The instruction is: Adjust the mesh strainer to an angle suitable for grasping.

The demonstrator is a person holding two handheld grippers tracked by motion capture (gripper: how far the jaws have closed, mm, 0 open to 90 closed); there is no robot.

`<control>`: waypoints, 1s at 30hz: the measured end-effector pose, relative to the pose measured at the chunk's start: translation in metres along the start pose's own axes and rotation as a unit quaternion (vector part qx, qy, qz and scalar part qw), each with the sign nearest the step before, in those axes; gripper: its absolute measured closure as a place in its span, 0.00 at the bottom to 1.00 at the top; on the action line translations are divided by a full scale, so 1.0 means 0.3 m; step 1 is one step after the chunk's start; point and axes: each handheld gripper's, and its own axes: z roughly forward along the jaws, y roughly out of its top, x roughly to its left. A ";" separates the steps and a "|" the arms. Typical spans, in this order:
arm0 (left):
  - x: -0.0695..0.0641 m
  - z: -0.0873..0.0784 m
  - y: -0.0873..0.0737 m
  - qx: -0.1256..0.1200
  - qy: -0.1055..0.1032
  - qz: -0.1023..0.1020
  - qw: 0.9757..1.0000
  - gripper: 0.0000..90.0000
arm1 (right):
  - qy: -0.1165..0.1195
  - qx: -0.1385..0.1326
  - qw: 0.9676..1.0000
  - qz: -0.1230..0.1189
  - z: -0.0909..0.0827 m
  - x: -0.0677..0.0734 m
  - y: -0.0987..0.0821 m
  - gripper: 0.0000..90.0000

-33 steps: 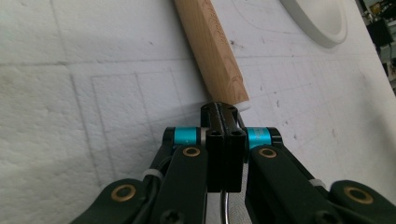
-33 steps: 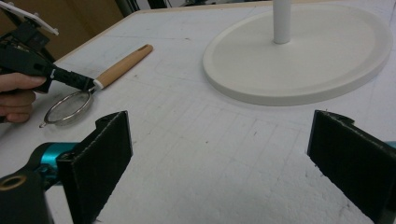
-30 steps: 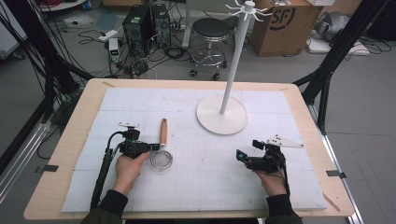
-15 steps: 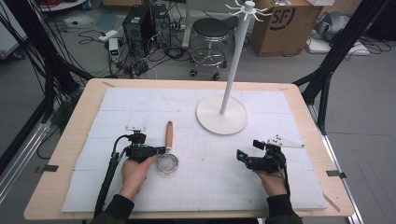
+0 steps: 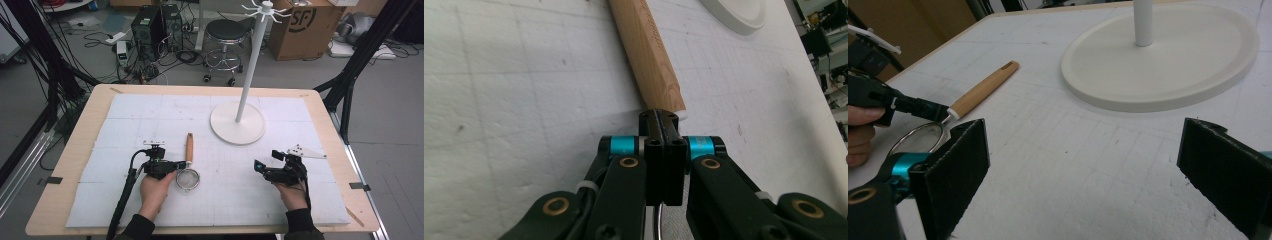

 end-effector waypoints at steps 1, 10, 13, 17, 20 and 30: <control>-0.004 0.003 -0.002 0.001 -0.001 0.000 1.000 1.00 | 0.000 0.000 1.000 0.000 0.000 0.000 0.000 0.06; -0.028 0.014 -0.019 -0.001 -0.002 -0.004 1.000 1.00 | 0.000 -0.009 1.000 0.008 -0.012 -0.009 0.002 0.06; -0.038 0.019 -0.024 -0.003 -0.002 -0.007 1.000 1.00 | 0.001 -0.011 1.000 0.008 -0.013 -0.011 0.002 0.06; -0.065 0.037 -0.036 -0.003 -0.005 -0.007 1.000 1.00 | 0.000 -0.011 1.000 0.011 -0.015 -0.012 0.003 0.06; -0.086 0.050 -0.044 -0.007 -0.007 -0.002 1.000 1.00 | 0.002 -0.011 1.000 0.008 -0.014 -0.010 0.002 0.06; -0.095 0.051 -0.045 -0.006 -0.006 0.013 1.000 1.00 | 0.000 -0.011 1.000 0.009 -0.013 -0.010 0.002 0.06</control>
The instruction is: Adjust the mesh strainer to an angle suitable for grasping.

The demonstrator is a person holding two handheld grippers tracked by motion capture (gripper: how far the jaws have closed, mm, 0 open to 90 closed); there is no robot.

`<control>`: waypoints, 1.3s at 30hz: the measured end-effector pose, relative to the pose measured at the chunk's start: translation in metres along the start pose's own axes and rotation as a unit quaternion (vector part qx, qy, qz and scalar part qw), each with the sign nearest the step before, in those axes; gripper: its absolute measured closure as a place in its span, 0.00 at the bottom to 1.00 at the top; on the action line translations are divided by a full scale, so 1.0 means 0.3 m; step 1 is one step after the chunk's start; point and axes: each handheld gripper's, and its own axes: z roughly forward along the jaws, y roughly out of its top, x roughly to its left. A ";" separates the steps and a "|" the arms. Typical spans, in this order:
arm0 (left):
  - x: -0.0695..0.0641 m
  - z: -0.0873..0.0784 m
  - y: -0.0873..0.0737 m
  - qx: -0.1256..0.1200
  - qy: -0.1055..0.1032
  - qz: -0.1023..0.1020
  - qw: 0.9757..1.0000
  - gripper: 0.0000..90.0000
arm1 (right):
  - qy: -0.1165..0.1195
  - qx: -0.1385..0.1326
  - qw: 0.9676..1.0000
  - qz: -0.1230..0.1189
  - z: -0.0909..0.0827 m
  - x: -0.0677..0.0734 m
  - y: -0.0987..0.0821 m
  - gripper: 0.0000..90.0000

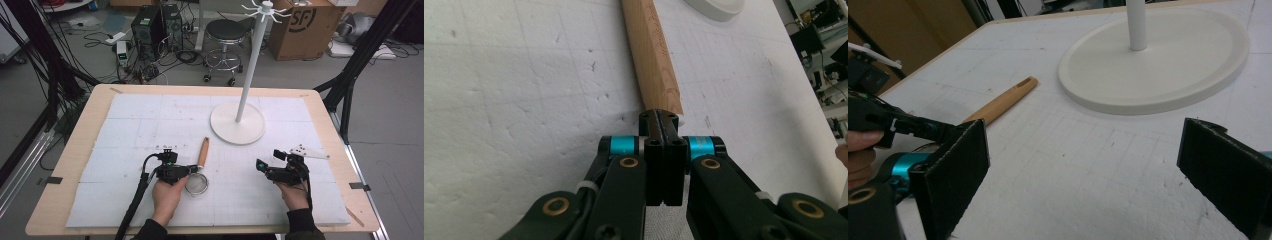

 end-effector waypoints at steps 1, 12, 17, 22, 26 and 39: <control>0.001 -0.004 -0.001 -0.001 0.002 0.003 1.000 1.00 | 0.000 0.000 1.000 0.000 0.000 0.000 0.000 0.06; 0.045 -0.074 -0.029 0.020 0.013 0.016 1.000 0.99 | -0.001 -0.001 1.000 -0.003 0.000 -0.002 0.000 0.06; 0.032 -0.081 -0.051 0.032 0.001 0.029 0.999 0.99 | -0.003 0.001 1.000 -0.004 0.003 0.001 -0.001 0.06; 0.009 -0.067 -0.064 0.044 -0.010 0.036 0.998 0.99 | -0.002 0.001 1.000 -0.004 0.004 0.001 -0.001 0.06; -0.009 -0.056 -0.073 0.051 -0.020 0.039 0.998 0.99 | -0.002 0.001 1.000 -0.004 0.004 -0.001 -0.001 0.06; -0.095 0.029 -0.079 0.073 -0.044 0.055 0.995 0.99 | -0.002 0.003 1.000 0.001 0.002 -0.002 -0.001 0.06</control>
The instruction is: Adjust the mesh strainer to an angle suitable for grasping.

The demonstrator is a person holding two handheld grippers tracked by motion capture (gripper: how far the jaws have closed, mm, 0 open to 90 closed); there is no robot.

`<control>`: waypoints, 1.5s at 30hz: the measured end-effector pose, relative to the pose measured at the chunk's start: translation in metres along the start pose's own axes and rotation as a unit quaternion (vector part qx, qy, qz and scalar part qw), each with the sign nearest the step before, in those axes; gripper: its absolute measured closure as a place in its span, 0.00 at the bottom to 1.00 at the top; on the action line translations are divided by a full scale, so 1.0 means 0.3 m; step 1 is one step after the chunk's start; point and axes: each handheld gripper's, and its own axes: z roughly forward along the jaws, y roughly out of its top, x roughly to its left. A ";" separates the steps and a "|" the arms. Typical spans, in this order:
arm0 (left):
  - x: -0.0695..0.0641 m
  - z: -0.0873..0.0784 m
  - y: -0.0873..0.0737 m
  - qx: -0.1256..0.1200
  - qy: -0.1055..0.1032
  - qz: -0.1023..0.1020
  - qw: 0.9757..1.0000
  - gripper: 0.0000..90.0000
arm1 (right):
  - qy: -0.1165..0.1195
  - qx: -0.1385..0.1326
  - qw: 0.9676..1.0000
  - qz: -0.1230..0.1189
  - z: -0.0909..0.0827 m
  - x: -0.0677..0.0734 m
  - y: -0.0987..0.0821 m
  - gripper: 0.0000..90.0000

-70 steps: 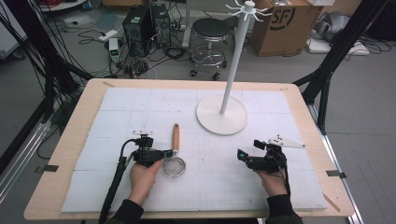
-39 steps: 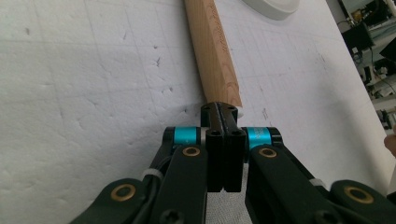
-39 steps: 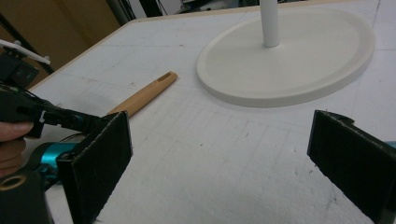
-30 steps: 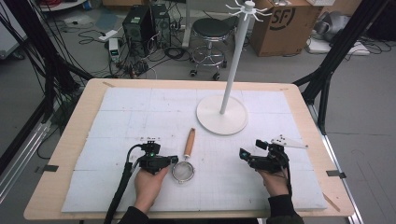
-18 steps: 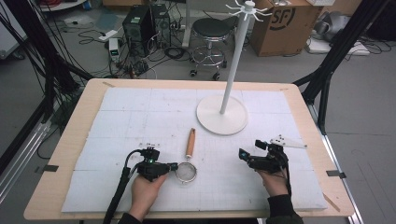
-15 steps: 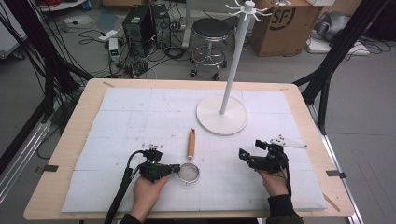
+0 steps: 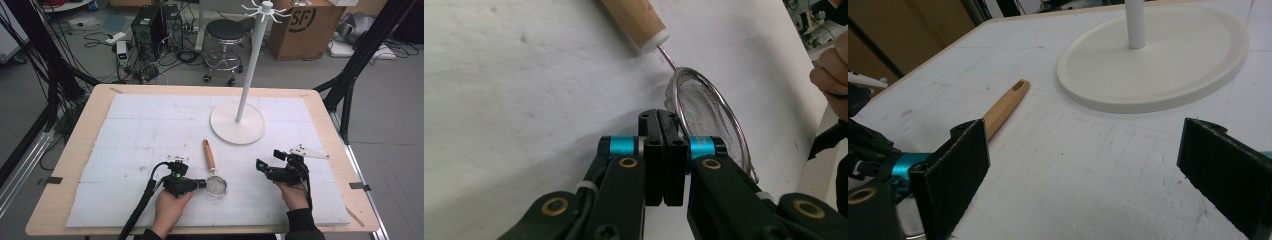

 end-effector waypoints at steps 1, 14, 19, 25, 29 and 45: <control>-0.006 0.008 0.003 0.002 -0.001 0.002 1.000 0.99 | 0.000 -0.001 1.000 0.000 0.000 -0.001 0.000 0.06; -0.032 0.053 0.020 0.011 -0.014 0.008 1.000 0.99 | -0.002 -0.003 1.000 -0.001 -0.002 -0.002 0.001 0.06; -0.011 0.034 0.025 0.002 -0.028 0.009 1.000 0.85 | -0.005 -0.001 1.000 0.000 -0.002 -0.006 -0.001 0.06; 0.011 0.000 0.029 -0.014 -0.020 0.028 0.999 0.67 | -0.010 0.009 1.000 -0.009 0.011 -0.002 -0.005 0.06; 0.023 -0.025 0.033 -0.020 -0.009 0.032 0.999 0.57 | -0.010 0.010 1.000 -0.014 0.015 0.004 -0.006 0.06; 0.067 -0.126 0.034 -0.051 -0.009 0.044 0.998 0.34 | -0.014 0.022 0.999 -0.023 0.031 0.019 -0.010 0.06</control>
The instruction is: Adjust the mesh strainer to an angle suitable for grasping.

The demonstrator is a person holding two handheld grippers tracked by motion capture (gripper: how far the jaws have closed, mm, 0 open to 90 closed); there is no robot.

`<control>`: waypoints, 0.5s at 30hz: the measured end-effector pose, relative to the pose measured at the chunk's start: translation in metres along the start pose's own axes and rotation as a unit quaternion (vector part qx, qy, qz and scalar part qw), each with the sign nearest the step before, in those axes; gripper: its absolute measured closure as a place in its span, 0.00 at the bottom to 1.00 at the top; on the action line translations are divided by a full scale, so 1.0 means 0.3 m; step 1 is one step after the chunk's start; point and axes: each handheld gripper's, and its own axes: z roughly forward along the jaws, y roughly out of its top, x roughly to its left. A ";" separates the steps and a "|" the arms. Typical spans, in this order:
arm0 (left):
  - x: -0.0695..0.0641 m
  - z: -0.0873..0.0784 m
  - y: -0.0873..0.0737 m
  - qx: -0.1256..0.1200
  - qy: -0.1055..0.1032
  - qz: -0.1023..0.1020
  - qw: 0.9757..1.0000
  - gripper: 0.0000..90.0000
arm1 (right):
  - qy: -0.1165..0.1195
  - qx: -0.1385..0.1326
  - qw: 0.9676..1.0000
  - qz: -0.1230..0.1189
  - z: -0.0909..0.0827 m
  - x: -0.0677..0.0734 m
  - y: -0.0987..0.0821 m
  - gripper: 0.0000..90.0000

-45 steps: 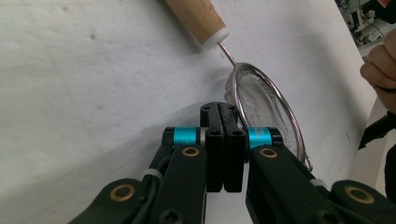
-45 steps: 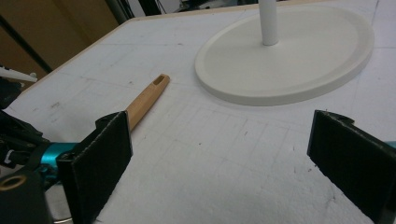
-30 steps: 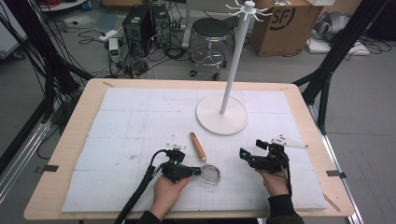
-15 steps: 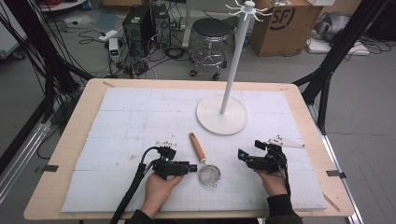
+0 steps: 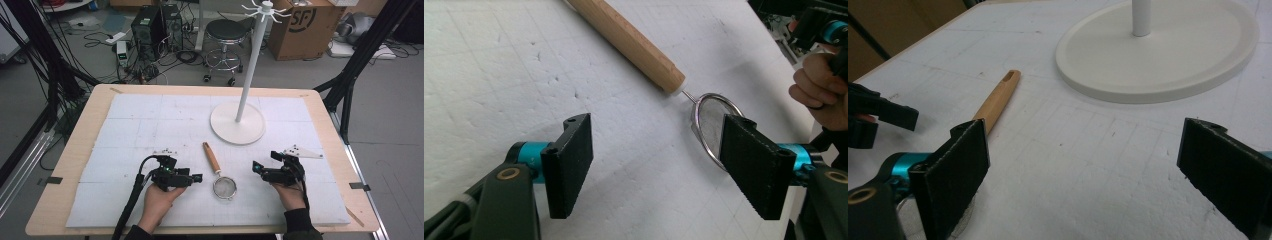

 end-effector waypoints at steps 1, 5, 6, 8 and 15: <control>0.002 -0.006 0.001 -0.001 0.000 0.000 1.000 0.34 | -0.001 -0.001 1.000 0.000 0.000 0.000 0.000 0.06; 0.009 -0.042 0.004 -0.018 0.004 0.008 1.000 0.33 | -0.004 -0.001 1.000 0.003 -0.004 0.000 0.000 0.06; 0.011 -0.053 0.004 -0.023 0.004 0.013 1.000 0.33 | -0.004 -0.001 1.000 0.002 -0.005 -0.001 0.000 0.06; 0.016 -0.073 0.005 -0.031 0.005 0.016 0.999 0.33 | -0.006 0.000 1.000 0.001 -0.003 0.000 -0.001 0.06; 0.039 -0.118 0.009 -0.036 0.014 0.026 0.999 0.28 | -0.012 -0.002 1.000 0.003 0.001 0.005 -0.002 0.06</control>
